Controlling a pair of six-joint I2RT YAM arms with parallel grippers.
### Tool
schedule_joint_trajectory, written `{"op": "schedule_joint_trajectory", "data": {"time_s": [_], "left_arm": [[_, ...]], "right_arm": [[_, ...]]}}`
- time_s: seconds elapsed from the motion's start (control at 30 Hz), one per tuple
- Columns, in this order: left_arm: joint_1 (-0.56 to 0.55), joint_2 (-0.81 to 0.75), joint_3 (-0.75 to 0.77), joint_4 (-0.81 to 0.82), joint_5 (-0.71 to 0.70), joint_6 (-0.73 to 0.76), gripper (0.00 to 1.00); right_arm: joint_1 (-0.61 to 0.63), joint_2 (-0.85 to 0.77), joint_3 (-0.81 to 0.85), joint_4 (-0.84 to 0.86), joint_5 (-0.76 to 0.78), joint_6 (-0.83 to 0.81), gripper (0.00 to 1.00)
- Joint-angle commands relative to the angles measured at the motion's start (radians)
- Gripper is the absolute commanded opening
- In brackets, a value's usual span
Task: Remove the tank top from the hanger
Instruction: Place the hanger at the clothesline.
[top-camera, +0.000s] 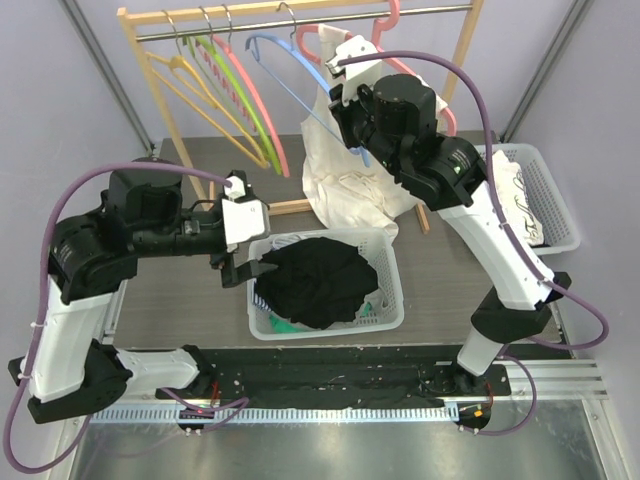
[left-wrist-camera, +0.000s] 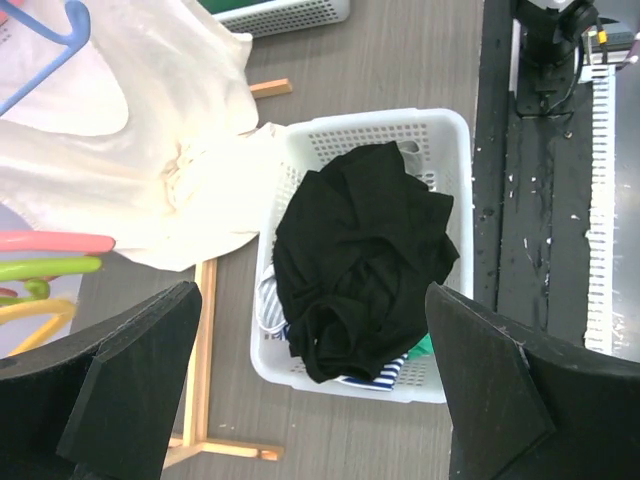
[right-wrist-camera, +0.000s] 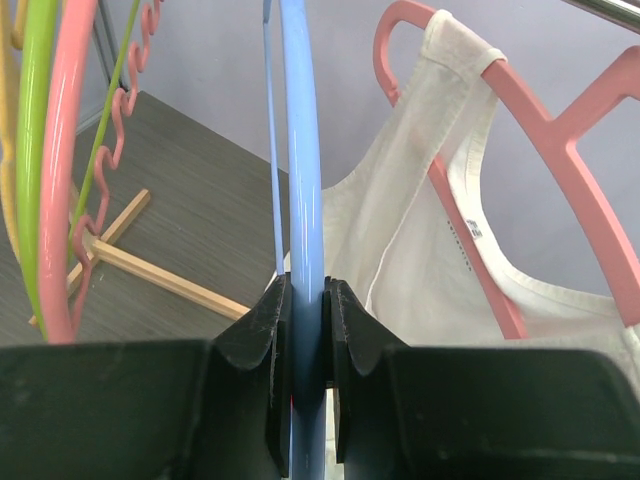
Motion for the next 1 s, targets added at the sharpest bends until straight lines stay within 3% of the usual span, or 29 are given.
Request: {"op": "schedule_joint_trajectory", "data": {"time_s": [0.0,0.17,0.73,0.97], "left_arm": [[0.008,-0.004,0.017,-0.093,-0.057,0.019,1.00],[0.048,-0.047,-0.032,-0.054,-0.148,0.048,1.00],[0.127,-0.078,-0.057,-0.008,-0.143,0.019,1.00],[0.135,-0.064,-0.133,0.075,-0.175,-0.041,1.00]], "right_arm": [[0.001,0.016,0.073,0.119,0.024,-0.012,0.01],[-0.007,0.037,0.110,0.136,0.003,-0.020,0.01],[-0.070,0.063,0.065,0.162,-0.062,0.027,0.01],[-0.071,0.092,0.047,0.157,-0.115,0.066,0.01]]}}
